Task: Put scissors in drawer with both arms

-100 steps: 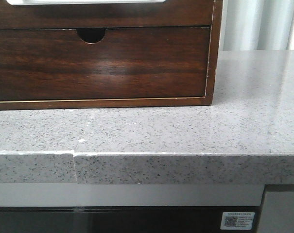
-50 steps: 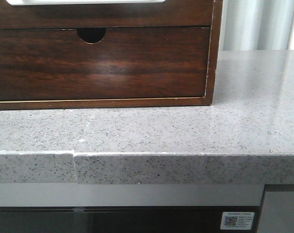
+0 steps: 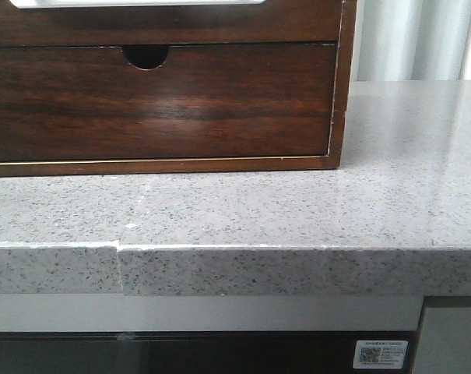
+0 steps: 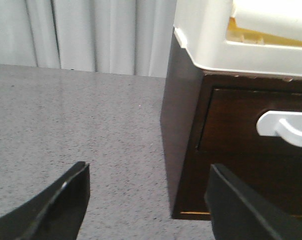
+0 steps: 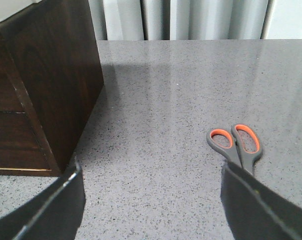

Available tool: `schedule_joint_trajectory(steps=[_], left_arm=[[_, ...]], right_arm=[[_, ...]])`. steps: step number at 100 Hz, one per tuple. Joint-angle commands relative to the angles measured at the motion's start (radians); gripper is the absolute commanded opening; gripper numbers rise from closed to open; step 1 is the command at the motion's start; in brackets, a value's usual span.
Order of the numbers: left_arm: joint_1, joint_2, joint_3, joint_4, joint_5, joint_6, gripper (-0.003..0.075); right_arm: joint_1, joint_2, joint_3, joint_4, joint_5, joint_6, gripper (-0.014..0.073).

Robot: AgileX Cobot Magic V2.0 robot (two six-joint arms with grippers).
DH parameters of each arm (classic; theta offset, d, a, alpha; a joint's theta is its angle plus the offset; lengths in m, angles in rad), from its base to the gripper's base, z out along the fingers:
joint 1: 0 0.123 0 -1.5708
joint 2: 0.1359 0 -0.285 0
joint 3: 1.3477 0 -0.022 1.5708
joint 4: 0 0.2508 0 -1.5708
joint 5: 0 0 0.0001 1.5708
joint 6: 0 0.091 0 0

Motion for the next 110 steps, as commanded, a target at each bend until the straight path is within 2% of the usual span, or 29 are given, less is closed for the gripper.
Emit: schedule_joint_trajectory(steps=[1,20,53,63,89,110], left_arm=[[-0.006,0.017,-0.034,-0.122,-0.107,-0.011,0.044],[-0.036,0.039,-0.034,-0.437,-0.105,-0.009,0.044],[-0.147,0.249,-0.034,-0.738,-0.107,-0.002,0.044],[-0.199,0.313,-0.034,-0.794,-0.139,0.002,0.044],[-0.352,0.457,-0.066,-0.969,-0.275,0.126,0.044],[-0.39,0.568,-0.157,-0.998,-0.289,0.126,0.044]], right_arm=[[-0.006,0.013,-0.036,0.003,-0.089,-0.001,0.051],[-0.006,0.013,-0.036,0.003,-0.089,-0.001,0.051],[-0.006,0.013,-0.036,0.006,-0.089,-0.001,0.051],[-0.006,0.013,-0.036,0.007,-0.089,-0.001,0.051],[-0.006,0.013,-0.036,0.007,-0.089,-0.001,0.051],[-0.006,0.013,-0.036,0.007,-0.089,-0.001,0.051]])
